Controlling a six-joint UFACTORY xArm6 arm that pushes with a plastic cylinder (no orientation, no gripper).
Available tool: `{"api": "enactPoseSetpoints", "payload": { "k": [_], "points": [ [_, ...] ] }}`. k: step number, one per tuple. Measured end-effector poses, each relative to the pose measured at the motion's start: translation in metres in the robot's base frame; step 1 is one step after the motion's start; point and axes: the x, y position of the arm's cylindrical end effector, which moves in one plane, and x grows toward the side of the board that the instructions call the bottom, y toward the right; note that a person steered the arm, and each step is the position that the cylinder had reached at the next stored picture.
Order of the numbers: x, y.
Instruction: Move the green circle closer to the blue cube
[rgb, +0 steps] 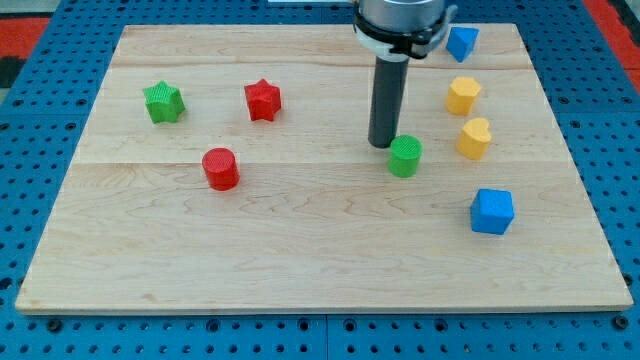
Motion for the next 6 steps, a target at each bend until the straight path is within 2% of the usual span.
{"api": "enactPoseSetpoints", "payload": {
  "k": [1, 3, 5, 6],
  "points": [
    [0.024, 0.009],
    [0.028, -0.009],
    [0.041, 0.009],
    [0.041, 0.036]
  ]
}}
